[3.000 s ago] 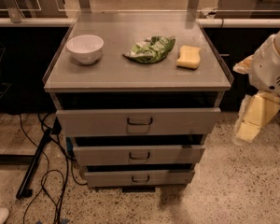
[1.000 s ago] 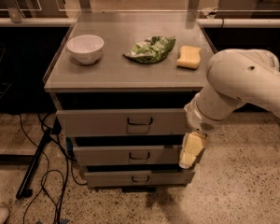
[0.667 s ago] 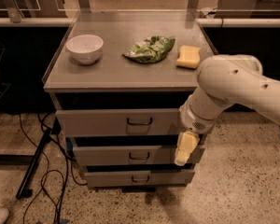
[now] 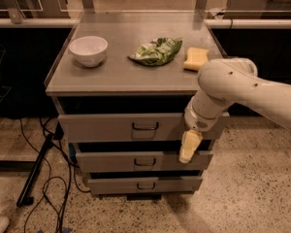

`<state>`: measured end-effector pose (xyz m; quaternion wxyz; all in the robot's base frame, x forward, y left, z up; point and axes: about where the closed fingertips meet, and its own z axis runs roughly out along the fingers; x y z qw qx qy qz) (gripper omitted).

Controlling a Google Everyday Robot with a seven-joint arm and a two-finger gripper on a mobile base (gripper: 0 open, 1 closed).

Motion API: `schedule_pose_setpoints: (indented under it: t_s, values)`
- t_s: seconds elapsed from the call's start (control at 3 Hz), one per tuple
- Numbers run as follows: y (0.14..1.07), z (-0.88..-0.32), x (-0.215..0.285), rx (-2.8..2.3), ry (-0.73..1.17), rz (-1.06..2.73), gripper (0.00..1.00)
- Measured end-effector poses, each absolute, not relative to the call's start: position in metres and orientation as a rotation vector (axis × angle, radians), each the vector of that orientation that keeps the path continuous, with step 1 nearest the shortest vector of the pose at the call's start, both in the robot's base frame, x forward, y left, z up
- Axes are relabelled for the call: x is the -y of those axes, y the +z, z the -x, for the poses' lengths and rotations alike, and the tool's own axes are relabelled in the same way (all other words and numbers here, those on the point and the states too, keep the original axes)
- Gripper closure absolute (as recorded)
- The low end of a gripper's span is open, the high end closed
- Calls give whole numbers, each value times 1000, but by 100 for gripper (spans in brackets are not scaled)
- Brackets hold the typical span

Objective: Open top drawer

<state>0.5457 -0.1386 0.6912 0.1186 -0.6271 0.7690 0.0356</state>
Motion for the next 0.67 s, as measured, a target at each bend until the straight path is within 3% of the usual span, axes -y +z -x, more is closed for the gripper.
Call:
schedule_pose_setpoints:
  t_s: [0.67]
  values:
    - [683, -575, 144, -2268, 67, 1829, 0]
